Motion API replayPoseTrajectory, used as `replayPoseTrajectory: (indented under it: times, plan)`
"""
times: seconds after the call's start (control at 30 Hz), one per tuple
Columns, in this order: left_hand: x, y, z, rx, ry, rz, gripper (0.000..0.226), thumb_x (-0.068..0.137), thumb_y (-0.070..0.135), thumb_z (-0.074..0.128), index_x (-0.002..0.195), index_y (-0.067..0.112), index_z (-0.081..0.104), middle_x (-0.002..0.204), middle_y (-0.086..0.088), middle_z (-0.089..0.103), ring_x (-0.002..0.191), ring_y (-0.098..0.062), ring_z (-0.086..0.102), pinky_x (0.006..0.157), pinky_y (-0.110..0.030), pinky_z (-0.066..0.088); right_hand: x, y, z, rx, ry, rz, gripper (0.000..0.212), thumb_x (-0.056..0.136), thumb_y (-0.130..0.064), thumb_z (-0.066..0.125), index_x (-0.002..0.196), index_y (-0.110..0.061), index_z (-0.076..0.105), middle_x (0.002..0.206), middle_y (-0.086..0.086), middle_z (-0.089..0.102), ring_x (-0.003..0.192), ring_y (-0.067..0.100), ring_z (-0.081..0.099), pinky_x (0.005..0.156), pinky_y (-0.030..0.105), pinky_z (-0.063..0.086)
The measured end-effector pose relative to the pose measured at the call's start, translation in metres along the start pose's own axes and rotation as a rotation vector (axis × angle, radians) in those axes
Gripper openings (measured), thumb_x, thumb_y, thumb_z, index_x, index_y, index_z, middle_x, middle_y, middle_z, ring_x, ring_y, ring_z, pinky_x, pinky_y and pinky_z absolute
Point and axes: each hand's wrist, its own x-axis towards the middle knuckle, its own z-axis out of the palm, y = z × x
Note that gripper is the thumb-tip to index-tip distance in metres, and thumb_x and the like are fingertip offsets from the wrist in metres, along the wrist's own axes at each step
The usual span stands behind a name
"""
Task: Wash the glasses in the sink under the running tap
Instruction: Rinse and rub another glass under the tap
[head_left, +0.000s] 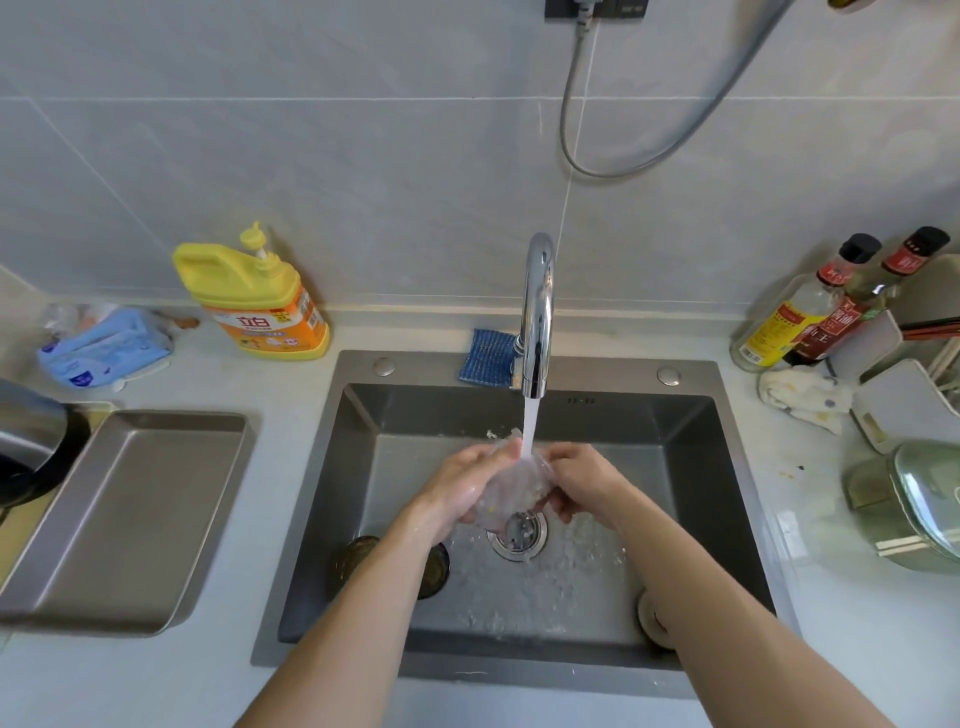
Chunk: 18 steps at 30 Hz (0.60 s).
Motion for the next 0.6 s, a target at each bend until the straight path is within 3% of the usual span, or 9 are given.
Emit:
replayPoseTrajectory:
  times: [0.13,0.23,0.3,0.37,0.43,0.5,0.53,0.6]
  plan:
    - [0.017,-0.014,0.008,-0.277,0.168,-0.078,0.106,0.047,0.094,0.075,0.121,0.020,0.066,0.119,-0.006,0.076,0.111,-0.028,0.072,0.101,-0.056,0.056,0.004,-0.001,0.007,0.077,0.112,-0.072,0.025,0.108,-0.020,0.052,0.095,-0.001,0.062,0.058,0.014,0.068,0.034,0.017,0.047,0.035,0.025,0.039]
    - [0.013,-0.007,0.010,-0.355,0.197,-0.139,0.076,0.072,0.085,0.067,0.117,0.024,0.070,0.113,-0.004,0.078,0.105,-0.027,0.074,0.094,-0.049,0.059,0.004,0.003,0.008,0.110,0.028,-0.092,0.020,0.108,-0.020,0.051,0.094,-0.010,0.060,0.064,0.015,0.066,0.042,0.017,0.049,0.040,0.027,0.041]
    - [0.016,-0.009,0.008,-0.390,0.205,-0.239,0.054,0.096,0.067,0.055,0.116,0.019,0.071,0.111,-0.011,0.078,0.097,-0.028,0.074,0.077,-0.038,0.060,0.005,0.006,0.007,0.046,0.039,-0.136,0.016,0.108,-0.023,0.052,0.099,-0.021,0.065,0.065,0.012,0.064,0.045,0.016,0.047,0.043,0.026,0.041]
    - [0.017,-0.011,0.006,-0.423,0.169,-0.326,0.042,0.106,0.044,0.048,0.120,0.010,0.069,0.103,-0.018,0.077,0.080,-0.030,0.071,0.056,-0.030,0.053,0.008,0.012,0.009,0.025,0.152,-0.196,0.024,0.106,-0.031,0.053,0.092,-0.022,0.071,0.064,0.008,0.064,0.046,0.014,0.046,0.047,0.028,0.040]
    - [0.016,-0.013,0.009,-0.421,0.142,-0.387,0.037,0.108,0.029,0.041,0.115,0.004,0.066,0.082,-0.017,0.076,0.060,-0.027,0.068,0.044,-0.027,0.049,0.006,0.015,0.015,0.138,0.223,-0.227,0.043,0.107,-0.048,0.045,0.089,-0.022,0.073,0.072,0.005,0.069,0.056,0.014,0.057,0.057,0.029,0.047]
    - [0.013,-0.011,0.017,-0.422,0.112,-0.409,0.037,0.110,0.026,0.040,0.105,0.003,0.067,0.072,-0.015,0.075,0.056,-0.027,0.070,0.045,-0.029,0.056,0.005,0.018,0.025,0.302,0.122,-0.200,0.059,0.104,-0.066,0.034,0.106,-0.024,0.074,0.095,0.005,0.078,0.081,0.019,0.074,0.074,0.032,0.059]
    - [0.015,-0.013,0.024,-0.423,0.100,-0.416,0.036,0.110,0.027,0.043,0.101,0.003,0.069,0.073,-0.015,0.076,0.059,-0.028,0.073,0.049,-0.032,0.060,0.005,0.021,0.031,0.336,0.070,-0.173,0.063,0.100,-0.072,0.035,0.116,-0.024,0.071,0.104,0.006,0.079,0.091,0.021,0.077,0.080,0.035,0.062]
    - [0.016,-0.012,0.037,-0.422,0.106,-0.393,0.038,0.108,0.033,0.050,0.098,0.004,0.072,0.079,-0.015,0.079,0.070,-0.028,0.076,0.062,-0.034,0.064,0.004,0.025,0.039,0.345,0.067,-0.148,0.063,0.096,-0.070,0.051,0.130,-0.017,0.058,0.111,0.006,0.076,0.095,0.018,0.077,0.078,0.031,0.061]
